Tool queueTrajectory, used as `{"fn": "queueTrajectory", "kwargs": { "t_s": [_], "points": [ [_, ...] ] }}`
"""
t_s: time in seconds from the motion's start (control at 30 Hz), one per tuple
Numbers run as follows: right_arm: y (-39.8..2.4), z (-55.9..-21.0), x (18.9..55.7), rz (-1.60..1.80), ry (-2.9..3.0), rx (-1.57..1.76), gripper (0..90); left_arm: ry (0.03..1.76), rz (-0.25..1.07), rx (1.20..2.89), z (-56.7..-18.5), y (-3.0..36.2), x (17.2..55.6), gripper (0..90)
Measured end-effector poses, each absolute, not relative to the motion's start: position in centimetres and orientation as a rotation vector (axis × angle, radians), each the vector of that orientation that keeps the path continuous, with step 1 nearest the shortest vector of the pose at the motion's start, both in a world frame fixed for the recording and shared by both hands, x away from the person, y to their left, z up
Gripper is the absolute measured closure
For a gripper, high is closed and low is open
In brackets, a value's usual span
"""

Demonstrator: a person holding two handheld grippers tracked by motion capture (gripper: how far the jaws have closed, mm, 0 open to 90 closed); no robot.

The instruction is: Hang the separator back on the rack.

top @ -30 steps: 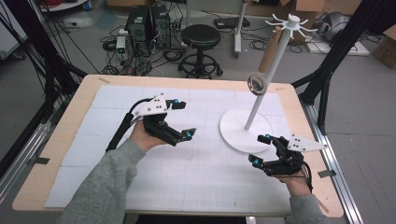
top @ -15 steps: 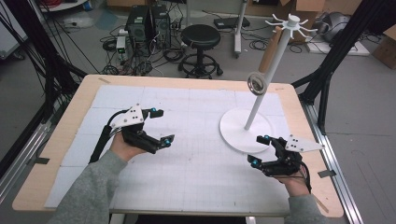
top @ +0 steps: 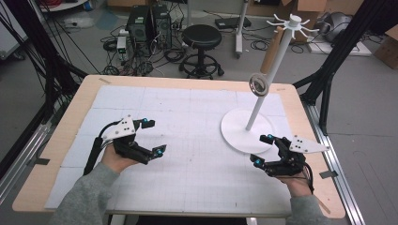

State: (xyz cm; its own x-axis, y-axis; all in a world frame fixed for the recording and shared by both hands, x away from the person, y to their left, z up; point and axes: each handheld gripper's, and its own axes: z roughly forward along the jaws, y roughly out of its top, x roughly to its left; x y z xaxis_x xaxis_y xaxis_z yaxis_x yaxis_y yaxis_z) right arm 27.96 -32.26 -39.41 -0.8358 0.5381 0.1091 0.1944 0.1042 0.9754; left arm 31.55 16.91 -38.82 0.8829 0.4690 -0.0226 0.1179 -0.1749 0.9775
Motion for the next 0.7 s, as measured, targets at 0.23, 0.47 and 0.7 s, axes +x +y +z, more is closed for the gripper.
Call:
{"fn": "queueTrajectory", "kwargs": {
  "t_s": [0.23, 0.47, 0.7],
  "points": [
    [-32.4, -39.4, 28.1, 1.797, 2.089, 0.740, 13.7, 0.504, 0.351, 1.745, -39.5, 19.0, 30.8, 1.7],
    [-32.8, -39.3, 28.3, 1.824, 2.044, 0.760, 11.1, 0.549, 0.395, 1.678, -40.1, 21.6, 29.8, 1.8],
    [-33.1, -39.4, 28.4, 1.825, 2.034, 0.773, 11.1, 0.613, 0.445, 1.627, -41.2, 24.5, 28.7, 1.7]
  ]
}}
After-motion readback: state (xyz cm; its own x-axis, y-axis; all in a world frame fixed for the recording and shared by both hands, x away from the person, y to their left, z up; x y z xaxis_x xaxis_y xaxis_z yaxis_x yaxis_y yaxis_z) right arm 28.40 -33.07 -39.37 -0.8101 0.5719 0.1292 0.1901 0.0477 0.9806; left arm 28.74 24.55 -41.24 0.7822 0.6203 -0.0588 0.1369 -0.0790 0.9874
